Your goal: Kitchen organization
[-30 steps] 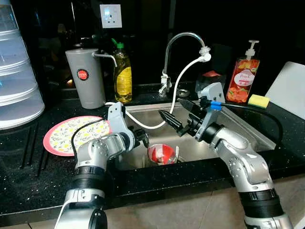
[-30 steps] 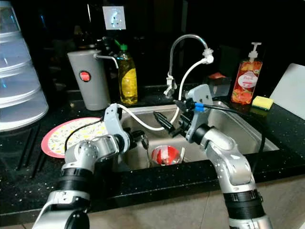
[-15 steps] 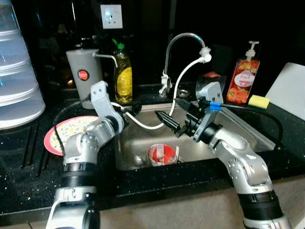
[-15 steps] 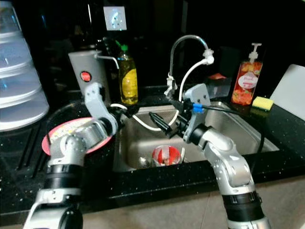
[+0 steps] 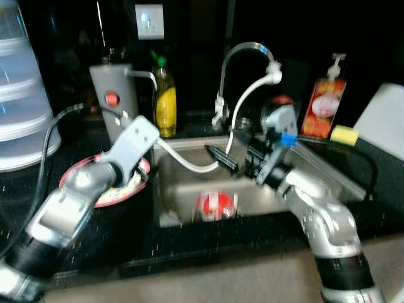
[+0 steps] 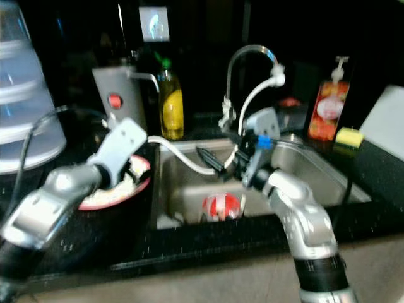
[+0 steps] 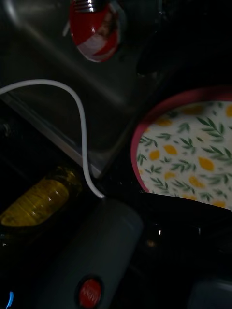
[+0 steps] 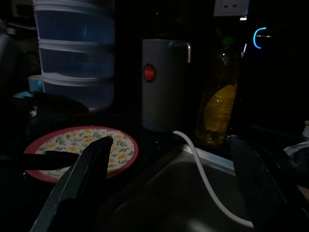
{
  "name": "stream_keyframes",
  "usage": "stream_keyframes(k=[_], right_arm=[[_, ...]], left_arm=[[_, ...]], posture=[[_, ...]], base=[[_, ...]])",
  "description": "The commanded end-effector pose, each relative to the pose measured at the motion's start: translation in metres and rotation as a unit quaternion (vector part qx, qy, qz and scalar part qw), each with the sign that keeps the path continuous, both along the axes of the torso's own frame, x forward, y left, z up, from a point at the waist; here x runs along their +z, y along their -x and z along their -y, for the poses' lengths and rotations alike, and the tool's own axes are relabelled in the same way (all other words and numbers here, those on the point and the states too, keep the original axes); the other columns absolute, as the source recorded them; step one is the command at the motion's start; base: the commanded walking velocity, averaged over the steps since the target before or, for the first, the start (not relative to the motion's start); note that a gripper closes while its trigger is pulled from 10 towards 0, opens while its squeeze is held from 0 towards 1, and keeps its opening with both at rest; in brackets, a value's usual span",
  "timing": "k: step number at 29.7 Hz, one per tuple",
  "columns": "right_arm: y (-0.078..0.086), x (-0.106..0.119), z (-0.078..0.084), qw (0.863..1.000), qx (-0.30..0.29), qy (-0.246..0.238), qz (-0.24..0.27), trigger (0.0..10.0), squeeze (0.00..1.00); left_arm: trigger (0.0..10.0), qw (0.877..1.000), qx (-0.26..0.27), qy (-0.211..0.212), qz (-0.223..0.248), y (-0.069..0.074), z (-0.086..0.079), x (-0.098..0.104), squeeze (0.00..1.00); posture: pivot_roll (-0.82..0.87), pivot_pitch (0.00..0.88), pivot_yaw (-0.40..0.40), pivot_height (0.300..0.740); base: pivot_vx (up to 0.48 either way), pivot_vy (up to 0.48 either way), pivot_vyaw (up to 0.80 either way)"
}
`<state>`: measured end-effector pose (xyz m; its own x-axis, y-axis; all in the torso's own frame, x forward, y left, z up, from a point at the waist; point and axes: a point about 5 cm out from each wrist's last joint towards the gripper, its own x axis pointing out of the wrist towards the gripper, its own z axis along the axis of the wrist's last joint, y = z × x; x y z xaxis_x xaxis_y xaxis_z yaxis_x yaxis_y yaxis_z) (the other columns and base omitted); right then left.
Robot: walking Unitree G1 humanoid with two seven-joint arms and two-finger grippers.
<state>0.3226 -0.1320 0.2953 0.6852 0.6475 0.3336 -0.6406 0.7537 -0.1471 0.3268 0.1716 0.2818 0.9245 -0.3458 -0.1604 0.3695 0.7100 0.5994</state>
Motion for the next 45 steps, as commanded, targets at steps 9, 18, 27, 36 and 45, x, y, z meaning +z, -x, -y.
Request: stream_keyframes(k=[9, 18, 27, 36, 45], right_arm=[[0.001, -0.002, -0.008, 1.0, 0.019, -0.007, -0.005, 10.0, 0.0], [0.0, 0.0, -0.01, 1.0, 0.026, -0.008, -0.004, 10.0, 0.0], [0.0, 0.0, -0.013, 1.0, 0.028, -0.013, -0.005, 10.0, 0.0], [0.0, 0.0, -0.012, 1.0, 0.025, -0.015, -0.004, 10.0, 0.0], [0.0, 0.002, -0.012, 1.0, 0.023, -0.015, 0.0, 10.0, 0.0]], left_arm=[[10.0, 0.994, 0.002, 0.007, -0.106, -0.003, -0.031, -0.03, 0.0], [10.0, 0.99, -0.016, -0.002, -0.138, -0.015, -0.04, -0.036, 0.0], [10.0, 0.991, -0.008, -0.031, -0.129, -0.031, -0.05, -0.026, 0.0], [10.0, 0.988, 0.006, -0.044, -0.145, -0.043, -0.063, -0.034, 0.0], [10.0, 0.986, -0.028, -0.025, -0.162, -0.05, -0.055, -0.038, 0.0]], posture=[[0.01, 0.0, -0.038, 0.74], [0.02, 0.002, -0.048, 0.74], [0.02, 0.009, -0.036, 0.74], [0.01, 0.006, -0.035, 0.74], [0.0, 0.0, -0.028, 0.74]], base=[[0.0, 0.0, 0.0], [0.0, 0.0, 0.0], [0.0, 0.0, 0.0], [0.0, 0.0, 0.0], [0.0, 0.0, 0.0]])
